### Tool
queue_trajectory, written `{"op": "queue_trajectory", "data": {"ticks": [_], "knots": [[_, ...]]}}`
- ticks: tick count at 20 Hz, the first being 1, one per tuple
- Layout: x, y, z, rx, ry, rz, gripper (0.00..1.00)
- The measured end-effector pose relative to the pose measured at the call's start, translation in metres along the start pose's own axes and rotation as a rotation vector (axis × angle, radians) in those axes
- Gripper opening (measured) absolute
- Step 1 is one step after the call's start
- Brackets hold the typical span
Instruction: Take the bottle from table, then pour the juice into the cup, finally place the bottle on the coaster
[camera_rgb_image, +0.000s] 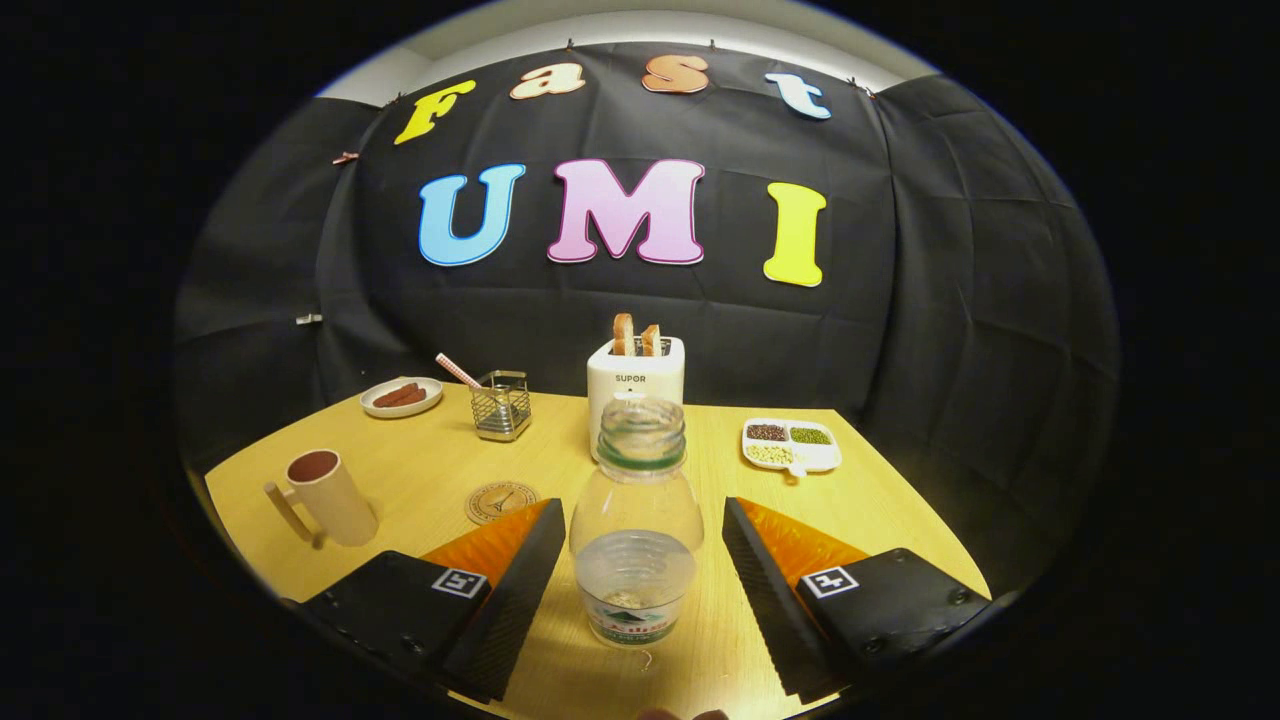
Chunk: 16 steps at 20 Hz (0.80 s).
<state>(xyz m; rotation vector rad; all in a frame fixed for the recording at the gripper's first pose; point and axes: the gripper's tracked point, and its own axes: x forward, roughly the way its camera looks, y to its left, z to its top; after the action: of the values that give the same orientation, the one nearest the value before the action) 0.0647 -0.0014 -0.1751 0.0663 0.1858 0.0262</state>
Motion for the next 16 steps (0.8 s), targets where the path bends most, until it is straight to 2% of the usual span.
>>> {"op": "queue_trajectory", "data": {"ticks": [9,11,12,16], "knots": [[0.009,0.01,-0.027,-0.02,0.036,0.009,0.98],[0.009,0.008,-0.029,-0.046,0.035,0.001,0.95],[0.009,0.008,-0.031,-0.056,0.035,0.003,0.88],[0.012,0.006,-0.032,-0.073,0.024,0.004,0.84]]}}
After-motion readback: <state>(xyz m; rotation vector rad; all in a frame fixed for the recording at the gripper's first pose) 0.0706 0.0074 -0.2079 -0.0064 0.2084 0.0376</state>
